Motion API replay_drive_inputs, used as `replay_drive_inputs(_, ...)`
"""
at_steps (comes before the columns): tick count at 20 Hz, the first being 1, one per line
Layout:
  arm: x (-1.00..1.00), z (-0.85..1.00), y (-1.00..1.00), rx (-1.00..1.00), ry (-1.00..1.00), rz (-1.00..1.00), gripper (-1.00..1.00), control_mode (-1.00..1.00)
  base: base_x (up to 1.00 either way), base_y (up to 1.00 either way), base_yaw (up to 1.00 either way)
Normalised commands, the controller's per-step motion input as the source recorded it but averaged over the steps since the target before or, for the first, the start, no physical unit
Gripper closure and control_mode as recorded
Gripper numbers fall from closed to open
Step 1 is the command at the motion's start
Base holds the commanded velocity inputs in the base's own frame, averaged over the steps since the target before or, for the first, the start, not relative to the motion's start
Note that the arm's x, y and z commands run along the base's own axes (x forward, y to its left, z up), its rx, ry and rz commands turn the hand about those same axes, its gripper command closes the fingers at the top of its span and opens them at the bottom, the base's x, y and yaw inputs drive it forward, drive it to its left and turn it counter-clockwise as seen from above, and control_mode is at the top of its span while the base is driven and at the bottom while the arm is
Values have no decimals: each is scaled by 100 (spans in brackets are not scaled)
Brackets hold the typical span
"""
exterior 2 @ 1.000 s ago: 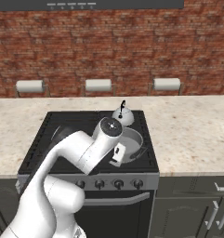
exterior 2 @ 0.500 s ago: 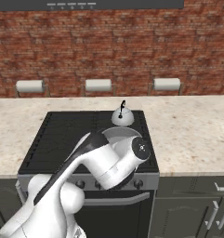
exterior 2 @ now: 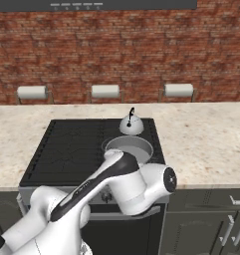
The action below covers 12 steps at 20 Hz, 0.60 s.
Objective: Pick the kettle from the cabinet and place it on a stove burner. Then pick the pot from the counter and place it on another stove burner. Finally, turn both burners on.
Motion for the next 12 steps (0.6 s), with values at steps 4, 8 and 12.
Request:
replay_drive_inputs(4, -3, -13, -2, 25, 5, -3, -100, -100, 0, 0, 0)
replay_drive_inputs(8, -1, -10, -13, 13, 3, 0, -100, -100, 0, 0, 0)
replay_drive_inputs(12, -2, -21, 0, 21, 3, -1, -100, -100, 0, 0, 0)
